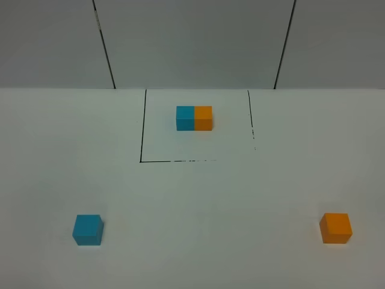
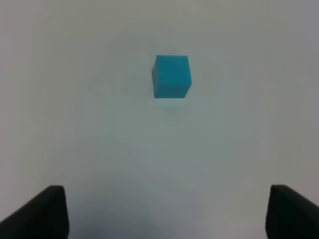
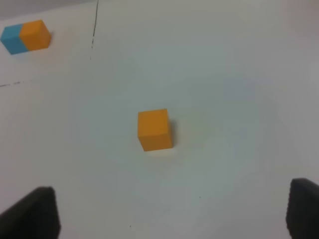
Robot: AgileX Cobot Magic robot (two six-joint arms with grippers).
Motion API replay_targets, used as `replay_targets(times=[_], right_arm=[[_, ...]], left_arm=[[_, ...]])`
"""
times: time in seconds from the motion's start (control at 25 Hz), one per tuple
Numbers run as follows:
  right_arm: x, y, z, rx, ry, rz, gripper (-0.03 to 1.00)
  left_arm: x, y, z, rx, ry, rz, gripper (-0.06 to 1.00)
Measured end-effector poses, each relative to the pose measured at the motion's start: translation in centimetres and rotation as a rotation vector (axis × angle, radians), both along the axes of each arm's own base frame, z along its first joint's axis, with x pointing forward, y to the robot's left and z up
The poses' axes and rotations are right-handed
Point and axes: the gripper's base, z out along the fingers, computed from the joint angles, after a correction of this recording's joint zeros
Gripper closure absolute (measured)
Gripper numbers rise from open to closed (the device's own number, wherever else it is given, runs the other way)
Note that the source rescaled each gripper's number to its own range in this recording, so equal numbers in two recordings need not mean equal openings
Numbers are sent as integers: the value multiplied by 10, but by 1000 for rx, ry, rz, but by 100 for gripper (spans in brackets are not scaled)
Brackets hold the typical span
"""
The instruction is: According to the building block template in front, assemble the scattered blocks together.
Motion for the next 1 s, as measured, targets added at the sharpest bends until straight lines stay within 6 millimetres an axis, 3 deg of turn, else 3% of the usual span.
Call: replay_targets(times=[0.56, 1.0], right_arm=[[0, 0, 0, 0, 0, 0, 15], [0, 0, 0, 0, 0, 0, 15]], left_arm=[[111, 5, 14, -8, 282, -17, 24], [154, 6, 7, -41, 436, -18, 24]])
